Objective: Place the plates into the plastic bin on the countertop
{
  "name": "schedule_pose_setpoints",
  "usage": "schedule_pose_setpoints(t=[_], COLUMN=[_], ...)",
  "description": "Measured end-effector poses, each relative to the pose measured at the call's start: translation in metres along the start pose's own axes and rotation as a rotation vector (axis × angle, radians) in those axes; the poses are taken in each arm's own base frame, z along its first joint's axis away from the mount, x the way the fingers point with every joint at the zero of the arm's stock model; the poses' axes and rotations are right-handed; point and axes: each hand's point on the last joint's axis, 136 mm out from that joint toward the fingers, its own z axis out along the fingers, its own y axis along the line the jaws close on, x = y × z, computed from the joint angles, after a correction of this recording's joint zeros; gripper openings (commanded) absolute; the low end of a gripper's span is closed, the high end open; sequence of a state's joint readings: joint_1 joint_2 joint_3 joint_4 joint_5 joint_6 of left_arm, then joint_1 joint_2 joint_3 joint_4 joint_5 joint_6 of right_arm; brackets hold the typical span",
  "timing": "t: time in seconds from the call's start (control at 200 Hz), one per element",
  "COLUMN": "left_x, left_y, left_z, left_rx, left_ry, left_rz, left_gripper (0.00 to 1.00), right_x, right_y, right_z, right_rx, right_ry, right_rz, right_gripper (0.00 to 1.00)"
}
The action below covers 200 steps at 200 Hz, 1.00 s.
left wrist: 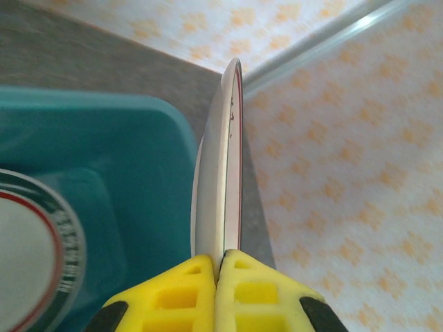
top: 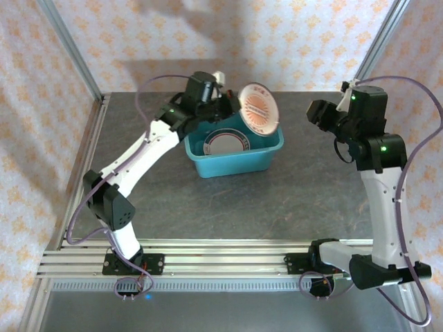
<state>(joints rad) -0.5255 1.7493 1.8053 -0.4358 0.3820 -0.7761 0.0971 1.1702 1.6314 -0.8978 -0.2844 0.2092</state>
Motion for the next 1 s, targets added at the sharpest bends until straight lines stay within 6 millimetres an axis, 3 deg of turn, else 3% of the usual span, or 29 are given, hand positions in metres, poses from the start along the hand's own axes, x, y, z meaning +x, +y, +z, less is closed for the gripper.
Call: schedule_pose_setpoints(t=[0.145,0.405,0.626,0.956,1.001], left_x=[-0.007,0.037,0.06,0.064,0.065], left_y=[0.047,0.106,0.151,0.157,0.159], left_z=[0.006,0.025,0.024,0.034,0.035], left_rx=[-0.067,-0.118,-0.173,-0.145,-0.149], left_ry=[0.013,0.13,0.171,0.201,0.208], left_rz=[-0.051,-0.129,-0.191,-0.17,-0.157], left_gripper=[0.0,0.0,0.0,0.0,0.06], right_x=[0.01,0.021,0.031,0.046,0.048], right_y=[-0.007,-0.017,-0.013,-0.014,-0.016], right_z=[0.014,0.04,0.054,0.07,0.073], right_rx=[0.025,0.076,0.085,0.108,0.114], right_ry=[0.042,0.1,0.14,0.182,0.183], right_rz=[0.008,0.02,0.006,-0.006,-0.007], right_gripper=[0.51,0.51,0.51,0.52,0.53])
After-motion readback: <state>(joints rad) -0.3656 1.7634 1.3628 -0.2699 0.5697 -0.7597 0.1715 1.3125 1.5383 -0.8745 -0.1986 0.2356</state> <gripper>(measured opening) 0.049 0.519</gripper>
